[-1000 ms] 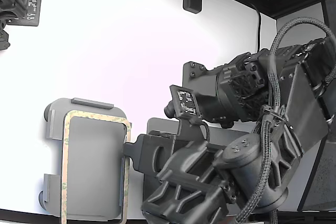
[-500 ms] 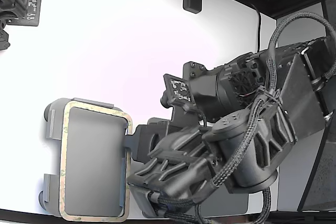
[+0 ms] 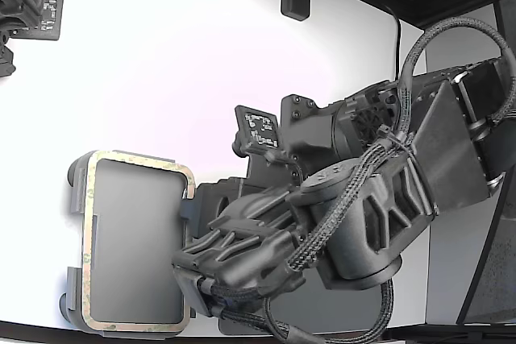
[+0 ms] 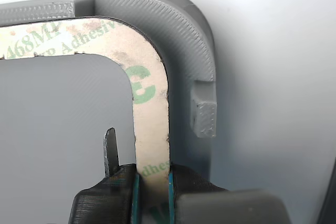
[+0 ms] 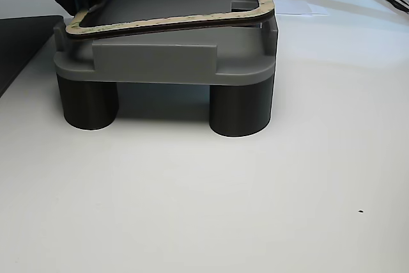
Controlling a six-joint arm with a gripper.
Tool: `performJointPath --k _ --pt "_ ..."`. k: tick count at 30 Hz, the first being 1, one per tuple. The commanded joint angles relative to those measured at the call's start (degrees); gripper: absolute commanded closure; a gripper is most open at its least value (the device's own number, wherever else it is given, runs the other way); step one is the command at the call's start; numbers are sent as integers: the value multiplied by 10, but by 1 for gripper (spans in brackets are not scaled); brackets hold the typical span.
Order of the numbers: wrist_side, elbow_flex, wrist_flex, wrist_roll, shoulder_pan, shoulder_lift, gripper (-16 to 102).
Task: Move top rectangular frame to the holder.
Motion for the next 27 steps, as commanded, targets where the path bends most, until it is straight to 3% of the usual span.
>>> performJointPath --k 1,27 --pt "-1 -22 4 1 -9 5 97" --pt "-13 -16 3 4 -6 -9 97"
